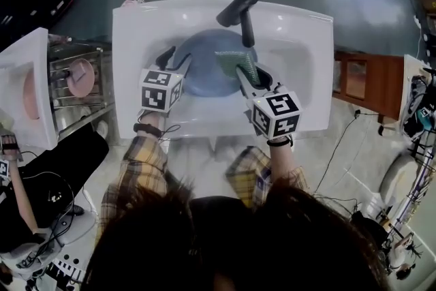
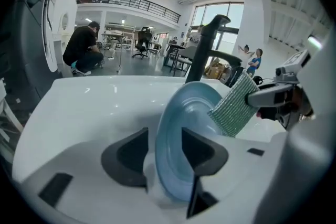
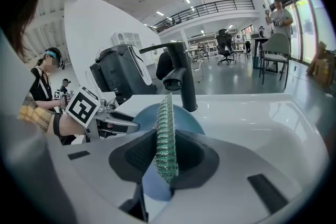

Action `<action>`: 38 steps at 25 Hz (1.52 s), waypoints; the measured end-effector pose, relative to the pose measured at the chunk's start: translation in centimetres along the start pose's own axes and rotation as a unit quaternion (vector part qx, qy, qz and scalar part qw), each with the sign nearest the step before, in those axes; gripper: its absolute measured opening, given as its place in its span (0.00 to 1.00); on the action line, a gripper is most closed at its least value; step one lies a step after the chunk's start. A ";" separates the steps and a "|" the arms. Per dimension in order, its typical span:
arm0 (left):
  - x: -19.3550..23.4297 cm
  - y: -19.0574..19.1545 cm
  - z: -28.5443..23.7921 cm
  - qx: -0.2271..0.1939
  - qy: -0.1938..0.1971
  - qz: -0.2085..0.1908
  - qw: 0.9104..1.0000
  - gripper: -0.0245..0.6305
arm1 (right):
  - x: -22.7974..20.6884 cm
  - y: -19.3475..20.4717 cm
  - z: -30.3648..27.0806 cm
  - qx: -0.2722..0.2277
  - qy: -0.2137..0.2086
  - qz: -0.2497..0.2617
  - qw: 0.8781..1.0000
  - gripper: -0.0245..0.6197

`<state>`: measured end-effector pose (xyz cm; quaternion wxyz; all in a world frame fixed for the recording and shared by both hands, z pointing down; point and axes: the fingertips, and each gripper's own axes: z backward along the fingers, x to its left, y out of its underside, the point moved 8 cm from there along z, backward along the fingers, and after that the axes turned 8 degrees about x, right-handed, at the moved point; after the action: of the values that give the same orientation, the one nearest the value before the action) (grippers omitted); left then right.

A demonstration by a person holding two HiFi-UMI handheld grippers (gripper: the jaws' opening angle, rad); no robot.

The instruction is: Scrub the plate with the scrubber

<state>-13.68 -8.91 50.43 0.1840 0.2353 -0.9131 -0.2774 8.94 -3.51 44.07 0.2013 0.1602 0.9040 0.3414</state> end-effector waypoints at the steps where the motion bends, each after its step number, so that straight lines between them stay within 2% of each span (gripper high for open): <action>1: 0.2 0.1 -0.2 0.003 0.002 0.005 1.000 0.31 | -0.1 0.0 -0.2 0.001 0.001 0.000 1.000 0.20; 6: 0.6 0.6 -0.9 0.015 0.010 0.026 1.000 0.31 | -0.8 0.3 -0.8 0.007 0.006 -0.008 1.000 0.20; 8: 0.7 0.6 -1.0 0.017 0.008 0.029 0.999 0.25 | -1.1 0.4 -1.0 0.008 0.009 -0.010 1.000 0.20; 12: 0.9 0.7 -1.1 0.025 -0.011 0.011 1.000 0.11 | -1.5 0.4 -1.2 0.007 0.016 -0.013 1.000 0.20; 18: 0.9 0.4 -1.1 0.040 0.001 -0.010 0.999 0.10 | -2.1 0.4 -1.7 0.012 0.030 -0.014 0.999 0.20; 23: 0.7 0.4 -1.2 0.042 -0.001 -0.019 0.999 0.09 | -2.5 0.4 -2.3 0.024 0.067 0.039 0.997 0.20; 30: 0.6 0.4 -1.1 0.043 0.005 -0.019 0.999 0.09 | -2.5 -0.7 -3.8 0.041 0.140 0.107 0.983 0.20; 38: 0.6 0.7 -1.2 0.047 0.006 -0.016 0.999 0.09 | -0.7 -2.4 -6.5 0.039 0.138 0.140 0.980 0.20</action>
<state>-13.86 -9.23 51.86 0.1739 0.2600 -0.9203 -0.2351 6.12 -9.12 47.10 0.0183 0.2440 0.9043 0.3497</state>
